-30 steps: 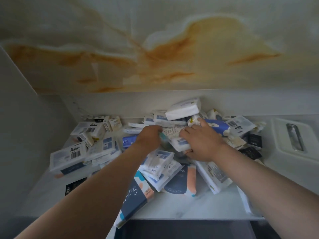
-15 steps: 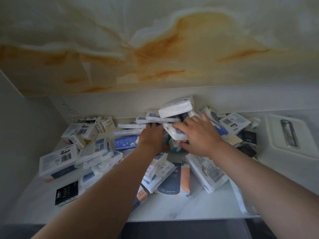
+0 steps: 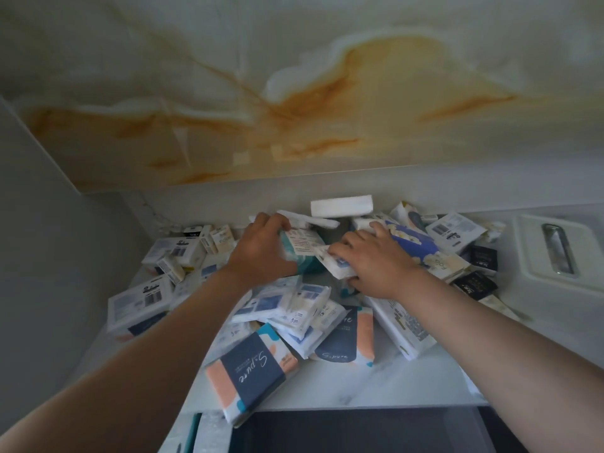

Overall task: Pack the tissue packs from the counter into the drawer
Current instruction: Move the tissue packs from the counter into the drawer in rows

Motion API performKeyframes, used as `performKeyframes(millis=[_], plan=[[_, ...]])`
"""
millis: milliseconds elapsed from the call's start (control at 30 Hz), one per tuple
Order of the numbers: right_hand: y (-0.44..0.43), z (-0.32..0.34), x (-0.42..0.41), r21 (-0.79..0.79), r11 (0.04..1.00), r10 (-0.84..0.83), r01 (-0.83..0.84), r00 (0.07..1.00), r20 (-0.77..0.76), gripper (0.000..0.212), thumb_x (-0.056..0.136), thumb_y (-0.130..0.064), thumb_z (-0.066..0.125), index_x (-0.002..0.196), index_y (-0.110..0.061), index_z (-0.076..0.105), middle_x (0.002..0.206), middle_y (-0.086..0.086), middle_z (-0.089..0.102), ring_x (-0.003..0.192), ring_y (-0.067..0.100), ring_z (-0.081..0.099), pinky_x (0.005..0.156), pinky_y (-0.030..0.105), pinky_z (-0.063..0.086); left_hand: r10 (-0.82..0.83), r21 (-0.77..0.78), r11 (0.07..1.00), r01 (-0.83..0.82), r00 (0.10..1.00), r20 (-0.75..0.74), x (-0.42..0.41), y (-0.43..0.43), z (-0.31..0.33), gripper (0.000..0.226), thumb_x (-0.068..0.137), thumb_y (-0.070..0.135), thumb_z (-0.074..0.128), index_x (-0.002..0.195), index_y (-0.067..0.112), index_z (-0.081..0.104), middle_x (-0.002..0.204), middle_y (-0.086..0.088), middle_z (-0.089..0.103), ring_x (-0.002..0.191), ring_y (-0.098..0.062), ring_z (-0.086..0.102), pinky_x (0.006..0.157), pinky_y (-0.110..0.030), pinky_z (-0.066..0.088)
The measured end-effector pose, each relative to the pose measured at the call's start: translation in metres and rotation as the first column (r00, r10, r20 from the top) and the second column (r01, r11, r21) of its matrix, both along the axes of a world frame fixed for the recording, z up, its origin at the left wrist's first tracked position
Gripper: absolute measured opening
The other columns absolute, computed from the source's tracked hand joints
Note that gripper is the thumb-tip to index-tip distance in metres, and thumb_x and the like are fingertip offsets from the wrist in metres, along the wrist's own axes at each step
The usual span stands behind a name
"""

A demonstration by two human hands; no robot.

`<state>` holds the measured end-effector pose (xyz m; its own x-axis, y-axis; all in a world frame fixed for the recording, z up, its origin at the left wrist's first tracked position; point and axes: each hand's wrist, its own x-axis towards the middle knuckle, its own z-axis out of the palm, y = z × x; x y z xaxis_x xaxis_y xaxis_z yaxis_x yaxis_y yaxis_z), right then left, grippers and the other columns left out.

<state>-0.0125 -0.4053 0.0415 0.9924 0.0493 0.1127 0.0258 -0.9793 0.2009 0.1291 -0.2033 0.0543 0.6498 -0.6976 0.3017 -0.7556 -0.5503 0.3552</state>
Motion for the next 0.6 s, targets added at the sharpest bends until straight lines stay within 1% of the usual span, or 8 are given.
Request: performKeyframes(millis=[67,133,200,267,367,467,533,600], plan=[[0.009,0.003,0.0,0.028,0.999,-0.03,0.032,0.997,-0.064,0.072,0.08,-0.046,0.065,0.144,-0.033,0.037,0.135,0.0,0.049,0.121,0.024,0.05,0.106,0.046,0.026,0.014,-0.016,1.0,-0.014,0.999,-0.043,-0.008,0.018,0.008,0.072,0.058,0.027,0.088,0.117,0.028,0.047,0.117,0.003,0.043,0.112,-0.018,0.046,0.09,-0.032,0.051],[0.022,0.009,-0.001,0.098,0.993,-0.058,0.069,0.993,-0.104,0.087,0.078,-0.054,0.064,0.151,-0.03,0.024,0.144,0.003,0.043,0.129,0.026,0.045,0.109,0.048,0.026,0.009,-0.078,0.997,-0.015,0.997,-0.083,-0.019,0.034,0.015,0.07,0.06,0.022,0.088,0.116,0.03,0.046,0.118,0.005,0.041,0.117,-0.017,0.043,0.089,-0.029,0.053],[0.04,0.016,-0.002,0.197,0.975,-0.076,0.098,0.99,-0.117,0.102,0.076,-0.059,0.067,0.156,-0.026,0.011,0.151,0.007,0.036,0.135,0.028,0.04,0.111,0.047,0.027,0.015,-0.137,0.99,-0.027,0.996,-0.09,-0.029,0.052,0.021,0.067,0.061,0.023,0.086,0.115,0.031,0.046,0.117,0.006,0.041,0.116,-0.015,0.042,0.086,-0.023,0.05],[0.062,0.024,-0.004,0.292,0.952,-0.063,0.091,0.993,-0.103,0.109,0.075,-0.054,0.07,0.156,-0.026,0.004,0.154,0.009,0.032,0.138,0.03,0.037,0.111,0.044,0.03,0.038,-0.16,0.986,-0.051,0.996,-0.083,-0.038,0.07,0.028,0.066,0.063,0.027,0.085,0.115,0.033,0.045,0.118,0.007,0.042,0.113,-0.013,0.043,0.087,-0.021,0.046],[0.095,0.031,-0.012,0.406,0.913,-0.005,0.034,0.997,-0.071,0.107,0.075,-0.041,0.072,0.156,-0.029,0.002,0.158,0.009,0.026,0.142,0.031,0.031,0.113,0.045,0.031,0.072,-0.238,0.966,-0.1,0.99,-0.125,-0.052,0.098,0.044,0.064,0.064,0.028,0.086,0.113,0.036,0.045,0.12,0.009,0.042,0.113,-0.011,0.043,0.091,-0.024,0.046],[0.126,0.034,-0.02,0.529,0.848,0.009,0.02,0.999,-0.052,0.108,0.074,-0.03,0.072,0.155,-0.032,0.0,0.16,0.005,0.019,0.144,0.029,0.026,0.114,0.046,0.031,0.111,-0.313,0.932,-0.184,0.965,-0.237,-0.064,0.126,0.059,0.059,0.066,0.03,0.085,0.11,0.038,0.046,0.121,0.007,0.046,0.111,-0.013,0.047,0.09,-0.027,0.048],[0.144,0.036,-0.024,0.551,0.834,0.003,-0.013,1.0,0.019,0.108,0.073,-0.03,0.075,0.154,-0.035,0.003,0.158,0.004,0.022,0.142,0.028,0.03,0.112,0.047,0.035,0.098,-0.35,0.907,-0.236,0.924,-0.37,-0.073,0.147,0.064,0.054,0.066,0.04,0.083,0.108,0.039,0.049,0.115,0.005,0.053,0.103,-0.016,0.056,0.086,-0.035,0.053],[0.162,0.038,-0.03,0.587,0.805,0.026,-0.092,0.992,0.12,0.099,0.073,-0.027,0.078,0.152,-0.03,0.017,0.151,0.002,0.035,0.134,0.024,0.041,0.103,0.039,0.04,0.082,-0.352,0.885,-0.305,0.846,-0.526,-0.086,0.167,0.065,0.052,0.066,0.047,0.082,0.108,0.038,0.053,0.108,-0.001,0.059,0.095,-0.019,0.061,0.079,-0.038,0.056]])
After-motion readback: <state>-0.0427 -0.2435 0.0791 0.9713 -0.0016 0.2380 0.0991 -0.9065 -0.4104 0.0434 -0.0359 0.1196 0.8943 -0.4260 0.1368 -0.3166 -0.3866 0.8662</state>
